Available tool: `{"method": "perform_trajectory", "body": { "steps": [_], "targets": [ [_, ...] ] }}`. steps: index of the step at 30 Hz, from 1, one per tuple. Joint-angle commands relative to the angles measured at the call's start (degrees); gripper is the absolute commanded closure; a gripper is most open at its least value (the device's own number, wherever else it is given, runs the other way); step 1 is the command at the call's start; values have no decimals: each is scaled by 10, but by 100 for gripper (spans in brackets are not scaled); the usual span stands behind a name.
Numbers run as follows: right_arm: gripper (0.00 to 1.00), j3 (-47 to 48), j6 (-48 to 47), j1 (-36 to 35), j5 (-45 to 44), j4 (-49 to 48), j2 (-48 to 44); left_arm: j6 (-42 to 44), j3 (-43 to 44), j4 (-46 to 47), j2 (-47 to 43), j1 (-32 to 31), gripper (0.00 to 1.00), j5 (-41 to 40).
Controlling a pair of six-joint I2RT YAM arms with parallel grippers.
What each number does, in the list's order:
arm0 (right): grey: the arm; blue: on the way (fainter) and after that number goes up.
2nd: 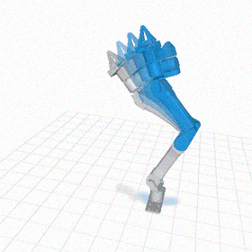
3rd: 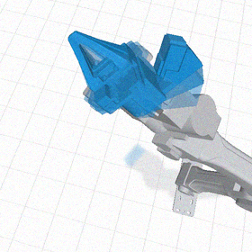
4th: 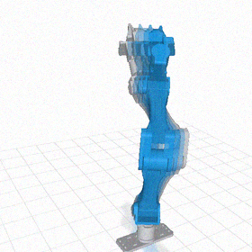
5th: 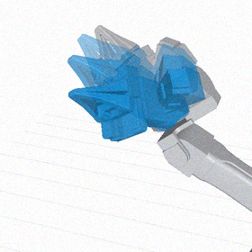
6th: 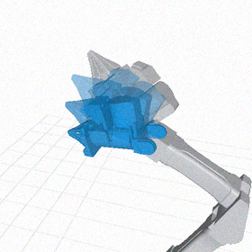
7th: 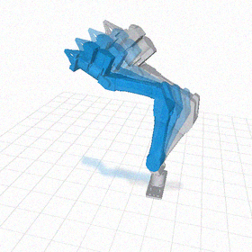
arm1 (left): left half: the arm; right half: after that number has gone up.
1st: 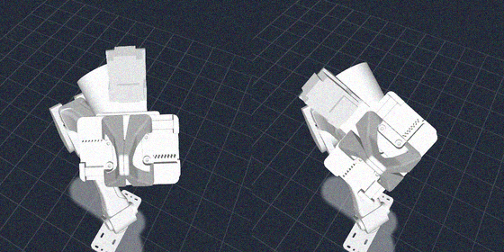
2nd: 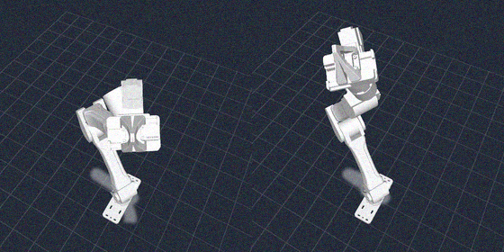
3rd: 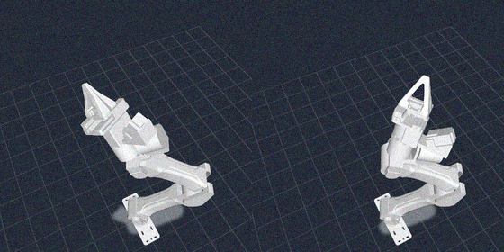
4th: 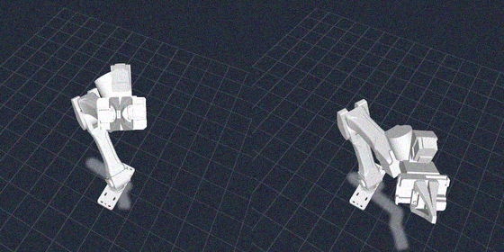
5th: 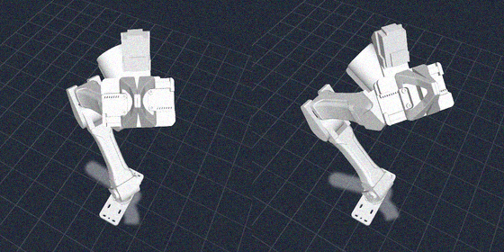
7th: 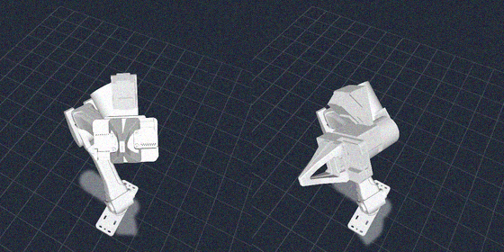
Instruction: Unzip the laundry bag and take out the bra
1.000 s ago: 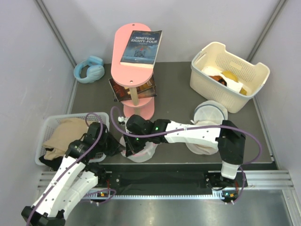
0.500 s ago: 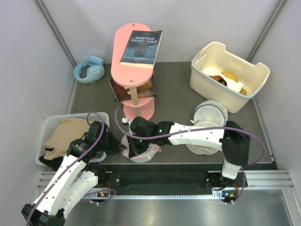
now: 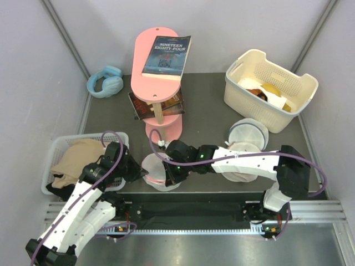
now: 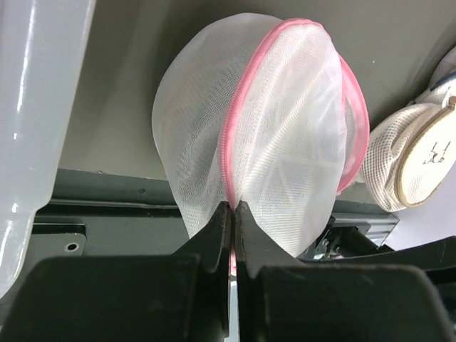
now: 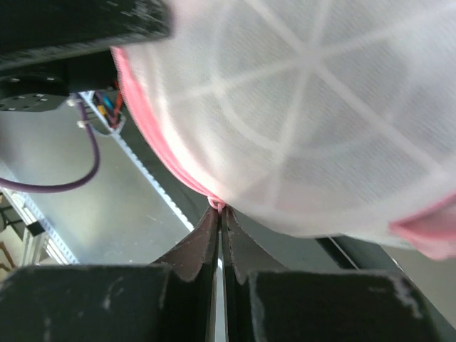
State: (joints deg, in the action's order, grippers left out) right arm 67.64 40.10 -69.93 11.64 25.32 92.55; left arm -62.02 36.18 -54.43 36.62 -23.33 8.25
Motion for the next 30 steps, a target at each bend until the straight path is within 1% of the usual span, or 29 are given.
{"method": "perform_trajectory", "body": {
  "steps": [1, 8, 14, 17, 18, 19, 20, 21, 22, 24, 25, 27, 30],
  "targets": [
    [100, -22, -3, 21, -29, 32, -45, 8, 13, 7, -5, 2, 100, -25],
    [100, -64, -14, 86, -31, 47, -84, 8, 15, 6, -12, 2, 100, -28],
    [100, -49, -42, 119, -28, 56, -80, 25, 22, 28, -6, 1, 100, -8],
    [100, -35, -54, 124, -28, 60, -68, 43, 25, 56, 1, 1, 100, 25],
    [100, -31, -62, 125, -28, 61, -64, 50, 25, 84, -1, 1, 94, 38],
    [100, -26, -66, 126, -28, 64, -61, 58, 26, 93, -1, 1, 83, 57],
    [100, -23, -74, 129, -33, 67, -55, 59, 30, 100, -3, 1, 65, 61],
    [100, -21, -77, 130, -36, 70, -53, 62, 35, 107, -5, 1, 51, 61],
    [100, -15, -81, 135, -38, 79, -49, 67, 39, 107, -8, 1, 29, 58],
    [100, -10, -92, 140, -48, 90, -48, 74, 60, 95, -9, 1, 20, 43],
    [100, -4, -94, 145, -51, 101, -48, 78, 67, 78, -11, 2, 18, 34],
    [95, 12, -106, 147, -66, 117, -49, 78, 87, 61, -13, 1, 17, 0],
    [78, 38, -121, 146, -80, 153, -52, 86, 114, 40, -16, 1, 15, -20]
  ]
}}
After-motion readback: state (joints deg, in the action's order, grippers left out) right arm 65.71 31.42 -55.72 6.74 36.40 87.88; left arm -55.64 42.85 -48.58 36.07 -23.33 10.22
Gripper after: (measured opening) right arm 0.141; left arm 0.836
